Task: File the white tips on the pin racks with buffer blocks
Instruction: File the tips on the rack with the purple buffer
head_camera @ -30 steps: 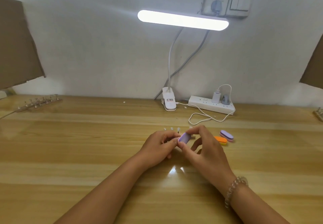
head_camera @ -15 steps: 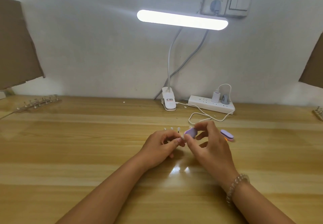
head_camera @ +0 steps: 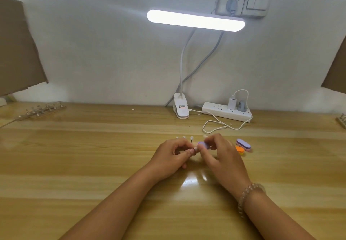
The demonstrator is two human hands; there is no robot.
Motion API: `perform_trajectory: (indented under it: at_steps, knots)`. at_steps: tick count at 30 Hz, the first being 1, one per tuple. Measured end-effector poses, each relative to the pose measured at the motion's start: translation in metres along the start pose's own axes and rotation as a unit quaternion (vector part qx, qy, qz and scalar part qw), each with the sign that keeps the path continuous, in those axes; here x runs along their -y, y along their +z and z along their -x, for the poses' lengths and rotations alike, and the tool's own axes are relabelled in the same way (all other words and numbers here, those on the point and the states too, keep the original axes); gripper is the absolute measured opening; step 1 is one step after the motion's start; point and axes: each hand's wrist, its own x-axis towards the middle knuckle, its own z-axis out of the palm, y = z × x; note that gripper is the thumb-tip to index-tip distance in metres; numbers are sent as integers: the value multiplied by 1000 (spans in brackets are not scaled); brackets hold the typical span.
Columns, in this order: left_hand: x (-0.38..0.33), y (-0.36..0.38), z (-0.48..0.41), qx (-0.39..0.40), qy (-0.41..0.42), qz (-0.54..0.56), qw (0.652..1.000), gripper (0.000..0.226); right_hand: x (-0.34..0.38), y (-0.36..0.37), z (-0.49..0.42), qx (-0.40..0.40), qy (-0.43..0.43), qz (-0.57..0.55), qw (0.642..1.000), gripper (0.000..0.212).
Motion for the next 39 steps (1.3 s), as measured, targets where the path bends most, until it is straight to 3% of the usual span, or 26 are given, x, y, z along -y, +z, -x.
perform_trajectory:
  at_steps: [2, 6, 11, 14, 17, 20, 23, 24, 27, 31, 35, 39]
  knots:
    - [-2, 1, 1, -3, 1, 9, 1000, 11, -2, -3, 1, -23, 8, -18, 1000, 20]
    - [-2, -1, 0, 0, -7, -3, 1000, 18, 8, 0, 10, -11, -89, 4, 996, 23]
    - [-5, 0, 2, -1, -8, -1, 1000, 11, 1, -1, 0, -5, 18, -30, 999, 24]
    - [-5, 0, 1, 1, -6, 7, 1000, 10, 4, -3, 6, -12, -12, -51, 999, 24]
    - [-3, -2, 1, -4, -8, -1, 1000, 11, 7, -1, 8, 14, -38, 3, 999, 23]
    - [-4, -1, 3, -14, -4, 13, 1000, 9, 2, -4, 1, -4, 43, 1, 999, 22]
    - [-2, 0, 2, -23, -4, 14, 1000, 7, 0, -9, 0, -46, 59, -64, 995, 12]
    - [-1, 0, 2, -24, -3, 4, 1000, 6, 0, -10, 0, -54, 75, -100, 991, 18]
    - [1, 1, 2, -17, 13, -69, 997, 14, -1, -11, -2, -63, 165, -177, 968, 32]
    - [-1, 4, 6, -21, 46, -181, 982, 24, -1, -12, -5, -34, 229, -209, 950, 31]
    - [-4, 6, 8, -55, 79, -216, 972, 10, -2, -6, -1, 14, 177, -189, 966, 22]
    - [-8, 6, 10, -82, 107, -235, 963, 3, 3, -3, 3, 64, 54, -108, 991, 6]
